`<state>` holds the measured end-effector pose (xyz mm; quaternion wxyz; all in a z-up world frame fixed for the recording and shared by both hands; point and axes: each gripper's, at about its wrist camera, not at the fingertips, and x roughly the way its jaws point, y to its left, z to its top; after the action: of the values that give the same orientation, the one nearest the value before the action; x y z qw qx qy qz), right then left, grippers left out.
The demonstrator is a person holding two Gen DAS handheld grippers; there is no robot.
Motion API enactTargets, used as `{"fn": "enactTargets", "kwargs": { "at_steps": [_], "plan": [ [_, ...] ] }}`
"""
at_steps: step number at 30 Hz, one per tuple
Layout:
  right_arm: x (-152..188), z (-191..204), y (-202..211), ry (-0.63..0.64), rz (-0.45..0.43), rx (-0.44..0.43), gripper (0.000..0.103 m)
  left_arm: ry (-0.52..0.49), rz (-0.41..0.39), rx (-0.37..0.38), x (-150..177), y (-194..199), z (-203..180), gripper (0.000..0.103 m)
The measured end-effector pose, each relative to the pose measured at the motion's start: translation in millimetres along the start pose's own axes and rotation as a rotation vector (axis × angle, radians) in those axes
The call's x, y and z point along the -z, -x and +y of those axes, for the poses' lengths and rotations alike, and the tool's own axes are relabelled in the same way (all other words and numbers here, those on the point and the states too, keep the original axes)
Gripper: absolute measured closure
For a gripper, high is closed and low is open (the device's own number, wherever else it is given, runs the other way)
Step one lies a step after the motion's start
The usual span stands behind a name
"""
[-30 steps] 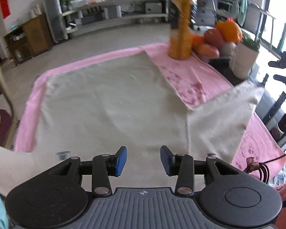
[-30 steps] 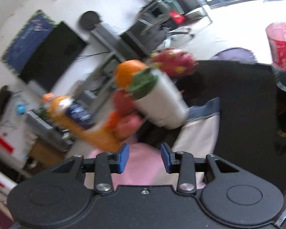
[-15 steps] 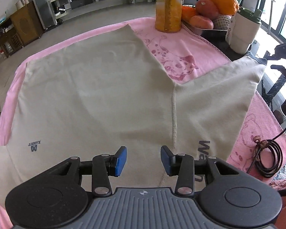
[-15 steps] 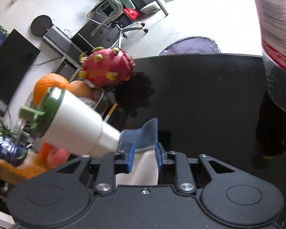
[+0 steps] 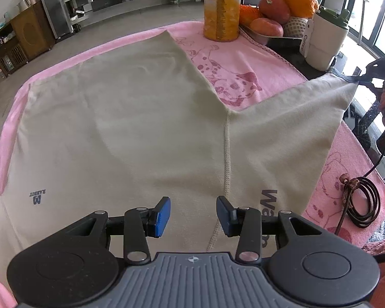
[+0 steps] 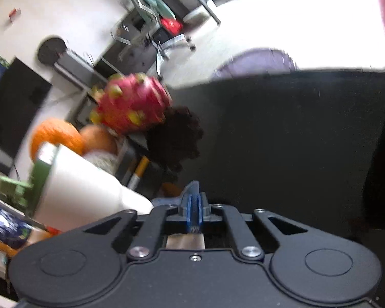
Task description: Fold clothes
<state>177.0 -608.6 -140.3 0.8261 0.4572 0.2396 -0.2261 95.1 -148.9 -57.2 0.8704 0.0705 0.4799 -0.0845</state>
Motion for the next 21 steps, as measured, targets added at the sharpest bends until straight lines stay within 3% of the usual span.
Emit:
{"fn": "enactTargets", "kwargs": {
  "at_steps": [4,7,9,17,21],
  "plan": [
    [3.2,24.1,54.8,0.042,-0.105,-0.102,0.099,0.013,-0.04,0.024,3.2,16.5,4.8,0.062],
    [13.7,52.2,108.0,0.057,-0.153,-0.253,0.099,0.032,-0.074,0.042,7.4,33.9,15.5,0.062],
    [32.5,79.9,147.4,0.147,-0.207,-0.331,0.099,0.054,-0.103,0.035,14.4,49.6,33.8,0.062],
    [156.4,194.0,267.0,0.555,-0.308,-0.514,0.099,0.177,-0.213,-0.02,54.0,106.4,126.9,0.062],
    [226.9,244.1,292.6,0.673,-0.26,-0.588,0.099,0.328,-0.228,-0.061,79.6,112.9,184.6,0.063]
  ]
}}
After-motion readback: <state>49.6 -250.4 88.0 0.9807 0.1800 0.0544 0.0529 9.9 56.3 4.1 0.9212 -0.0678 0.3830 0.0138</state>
